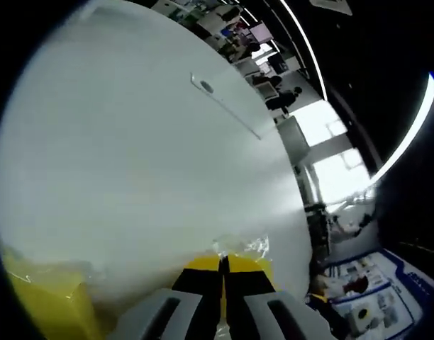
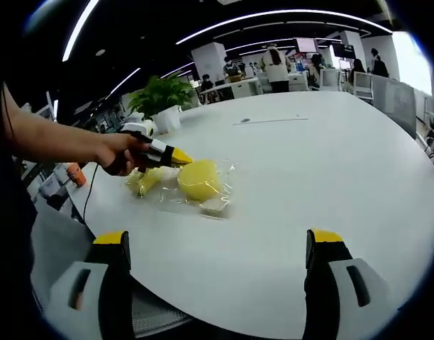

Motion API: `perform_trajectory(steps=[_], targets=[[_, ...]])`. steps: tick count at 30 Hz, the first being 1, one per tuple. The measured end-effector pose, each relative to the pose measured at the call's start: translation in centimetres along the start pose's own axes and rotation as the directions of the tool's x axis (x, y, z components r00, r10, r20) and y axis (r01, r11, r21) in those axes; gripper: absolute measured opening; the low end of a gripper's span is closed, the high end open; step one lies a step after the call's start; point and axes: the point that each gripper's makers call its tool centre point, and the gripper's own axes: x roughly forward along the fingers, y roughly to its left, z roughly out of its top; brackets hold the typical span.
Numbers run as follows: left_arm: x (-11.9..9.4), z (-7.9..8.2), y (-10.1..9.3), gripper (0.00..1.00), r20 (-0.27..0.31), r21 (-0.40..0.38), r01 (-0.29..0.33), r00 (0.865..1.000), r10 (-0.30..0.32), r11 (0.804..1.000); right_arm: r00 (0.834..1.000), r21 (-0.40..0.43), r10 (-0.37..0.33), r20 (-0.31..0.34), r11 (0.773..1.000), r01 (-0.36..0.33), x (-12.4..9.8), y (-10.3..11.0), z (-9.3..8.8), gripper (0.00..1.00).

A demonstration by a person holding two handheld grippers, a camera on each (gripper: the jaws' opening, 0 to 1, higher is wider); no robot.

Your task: Compare the silicone blocks by pressing each to a similar depth, holding the contact briefly, and releasing to observe deformation and rebound differences across the visible hardness samples.

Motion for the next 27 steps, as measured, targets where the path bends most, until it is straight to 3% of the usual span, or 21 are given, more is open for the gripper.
perform_trajectory(steps=[10, 14, 19, 21, 25, 27], targets=[[-0.6, 0.5, -0.4, 0.00, 0.024, 0.011, 0.010, 1.000, -0.010, 1.000, 1.000, 0.002, -0.004, 0.017, 1.000, 0.004, -0.2, 0.1, 0.4, 0.96], [-1.1, 1.4, -0.3, 0.00, 0.070, 0.082, -0.021, 0.997, 0.015, 0.996, 1.000, 0.003, -0.004, 0.020, 1.000, 0.004, -0.4, 0.3, 0.3, 0.96], [-1.9, 2.7, -0.5, 0.00, 0.112, 0.144, -0.021, 0.994, 0.005, 0.989, 1.000, -0.002, -0.003, 0.018, 1.000, 0.003, -0.5, 0.4, 0.3, 0.96], [-2.0, 2.9, -0.6, 0.00, 0.117, 0.119, -0.015, 0.993, 0.002, 0.993, 1.000, -0.001, -0.005, 0.022, 1.000, 0.005, -0.5, 0.4, 0.3, 0.96], [-2.4, 3.6, -1.5, 0.00, 0.130, 0.191, -0.001, 0.991, -0.024, 0.982, 1.000, -0.003, -0.006, 0.029, 1.000, 0.006, -0.6, 0.5, 0.7, 0.96], [-2.7, 4.1, -2.0, 0.00, 0.148, 0.268, 0.007, 0.988, -0.049, 0.964, 1.000, -0.009, -0.008, 0.027, 1.000, 0.008, -0.6, 0.5, 0.7, 0.96]])
